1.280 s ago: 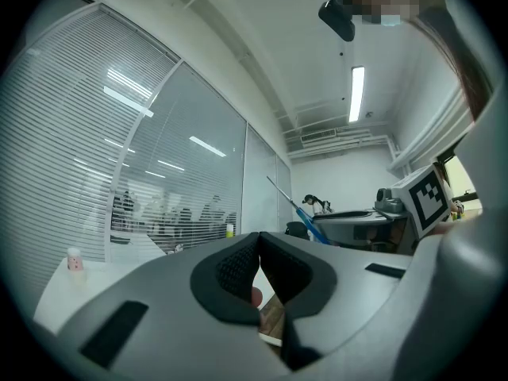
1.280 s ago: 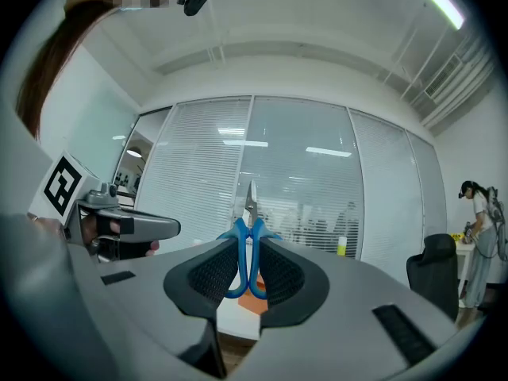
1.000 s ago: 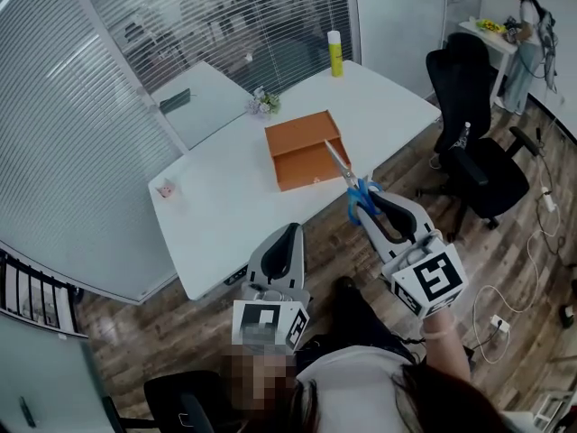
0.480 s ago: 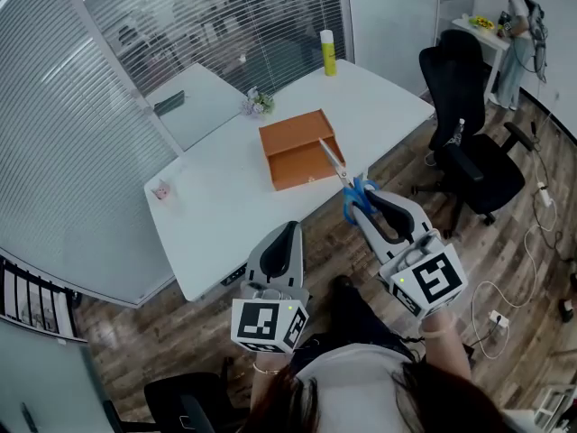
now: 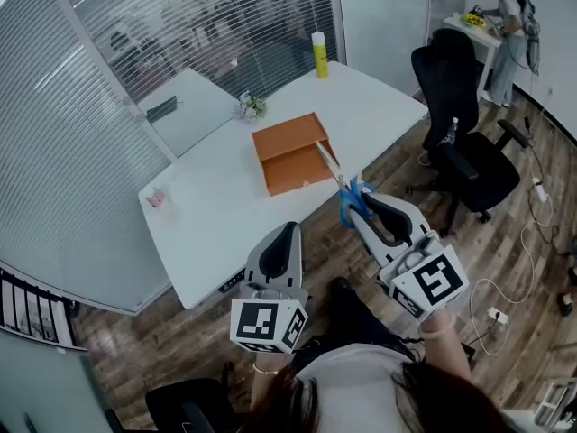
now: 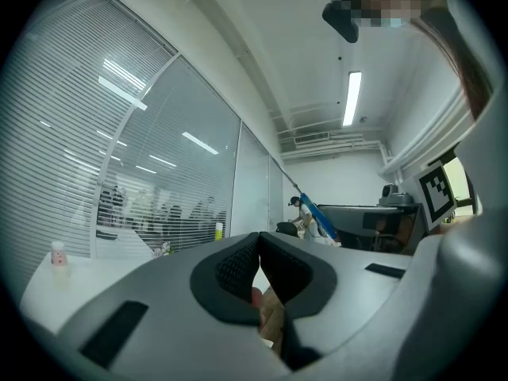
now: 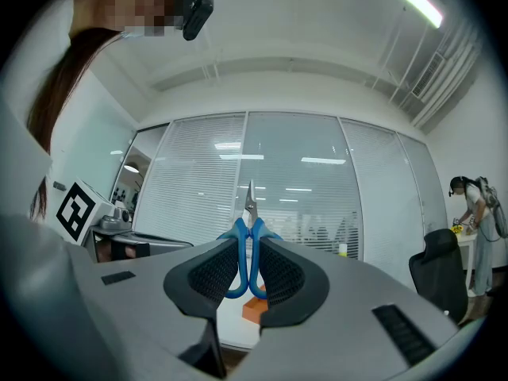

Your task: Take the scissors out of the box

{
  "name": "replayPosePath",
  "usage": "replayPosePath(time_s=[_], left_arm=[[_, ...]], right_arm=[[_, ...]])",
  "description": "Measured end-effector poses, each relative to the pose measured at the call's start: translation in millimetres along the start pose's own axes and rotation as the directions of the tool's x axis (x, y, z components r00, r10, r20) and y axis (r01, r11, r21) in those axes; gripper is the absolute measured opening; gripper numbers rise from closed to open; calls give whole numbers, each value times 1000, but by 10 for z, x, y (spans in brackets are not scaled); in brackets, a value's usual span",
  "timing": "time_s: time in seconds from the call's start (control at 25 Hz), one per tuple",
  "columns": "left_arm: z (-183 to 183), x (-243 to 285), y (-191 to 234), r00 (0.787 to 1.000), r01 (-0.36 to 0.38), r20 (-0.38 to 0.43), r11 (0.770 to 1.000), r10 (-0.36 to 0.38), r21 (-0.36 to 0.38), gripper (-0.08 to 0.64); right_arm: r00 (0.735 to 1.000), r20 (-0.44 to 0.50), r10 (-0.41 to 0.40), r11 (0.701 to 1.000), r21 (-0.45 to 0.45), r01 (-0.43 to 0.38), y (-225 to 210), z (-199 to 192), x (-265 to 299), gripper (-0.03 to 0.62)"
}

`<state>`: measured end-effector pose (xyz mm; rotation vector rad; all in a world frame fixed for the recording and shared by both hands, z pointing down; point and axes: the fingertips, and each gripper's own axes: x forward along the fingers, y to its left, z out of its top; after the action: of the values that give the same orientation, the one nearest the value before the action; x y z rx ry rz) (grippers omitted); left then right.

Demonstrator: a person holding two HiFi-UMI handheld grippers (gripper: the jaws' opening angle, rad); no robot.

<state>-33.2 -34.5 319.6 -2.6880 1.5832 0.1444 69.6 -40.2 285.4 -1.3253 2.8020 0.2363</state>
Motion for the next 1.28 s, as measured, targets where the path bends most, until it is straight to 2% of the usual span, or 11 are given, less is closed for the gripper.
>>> replayPosePath(time_s=[1.28], left_arm=[[-16, 66, 159, 1000, 11, 15, 999, -10, -43, 20]], right_arm=[[1000, -5, 8, 1000, -17, -8, 17, -8, 185, 110]])
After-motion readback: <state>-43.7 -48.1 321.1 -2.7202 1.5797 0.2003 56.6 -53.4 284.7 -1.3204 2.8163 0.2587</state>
